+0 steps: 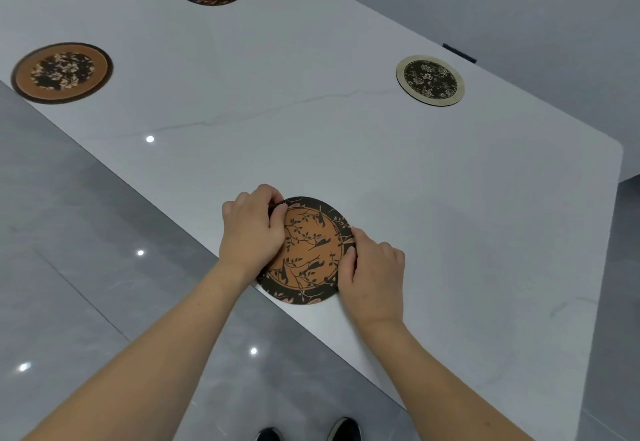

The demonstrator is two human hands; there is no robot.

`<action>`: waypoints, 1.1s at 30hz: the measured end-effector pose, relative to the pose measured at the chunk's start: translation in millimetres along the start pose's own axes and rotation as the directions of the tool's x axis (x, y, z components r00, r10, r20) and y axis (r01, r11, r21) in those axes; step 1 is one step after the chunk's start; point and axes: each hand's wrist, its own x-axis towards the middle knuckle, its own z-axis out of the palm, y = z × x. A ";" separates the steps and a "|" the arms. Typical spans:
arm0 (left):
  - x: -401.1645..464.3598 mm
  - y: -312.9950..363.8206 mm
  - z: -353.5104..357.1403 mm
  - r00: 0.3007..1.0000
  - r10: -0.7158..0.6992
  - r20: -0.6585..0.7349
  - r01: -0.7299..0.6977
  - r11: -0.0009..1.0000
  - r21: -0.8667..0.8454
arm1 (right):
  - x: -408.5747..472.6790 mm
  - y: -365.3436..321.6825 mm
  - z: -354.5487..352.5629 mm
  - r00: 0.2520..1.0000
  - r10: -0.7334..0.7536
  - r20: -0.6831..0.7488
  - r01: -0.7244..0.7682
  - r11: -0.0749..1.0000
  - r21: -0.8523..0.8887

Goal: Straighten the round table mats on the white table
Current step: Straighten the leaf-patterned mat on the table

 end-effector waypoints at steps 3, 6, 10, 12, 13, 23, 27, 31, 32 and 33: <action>-0.9 2.2 1.6 1.000 0.004 -0.006 -0.004 0.998 0.057 | 0.3 -0.6 -0.3 1.000 0.006 0.003 -0.006 1.000 0.004; -1.6 2.9 2.8 1.000 0.013 -0.017 -0.010 0.992 0.127 | 0.3 0.2 -1.0 1.000 0.006 0.023 -0.006 1.000 -0.007; -1.4 2.7 2.7 1.000 0.009 -0.004 -0.009 0.993 0.116 | 0.6 -0.8 -2.0 0.999 0.007 0.033 -0.007 1.000 -0.007; -0.9 3.1 2.8 1.000 0.009 0.003 -0.009 0.994 0.106 | 0.8 -1.3 -2.4 0.999 0.009 0.038 -0.008 1.000 -0.009; -0.5 3.3 2.7 1.000 0.007 0.003 -0.007 0.994 0.105 | 1.0 -1.5 -2.7 0.999 0.011 0.040 -0.010 1.000 -0.013; 0.2 0.7 2.0 0.999 -0.021 0.032 0.019 0.996 0.082 | 1.1 -2.1 -4.5 0.997 0.016 0.069 -0.015 1.000 -0.011; -0.2 0.6 1.3 0.999 -0.023 0.044 0.019 0.996 0.092 | 1.5 -2.3 -5.3 0.996 0.009 0.086 -0.007 1.000 -0.021; -0.9 3.6 0.4 0.999 -0.030 0.040 0.026 0.995 0.096 | 2.1 -2.0 -5.5 0.995 0.017 0.099 -0.015 1.000 -0.022; -0.9 4.2 0.2 0.999 -0.032 0.040 0.028 0.995 0.097 | 2.3 -1.8 -5.3 0.995 0.016 0.103 -0.014 1.000 -0.019; -0.9 4.7 -0.1 0.999 -0.033 0.042 0.029 0.995 0.098 | 2.5 -1.7 -5.0 0.994 0.015 0.107 -0.013 1.000 -0.015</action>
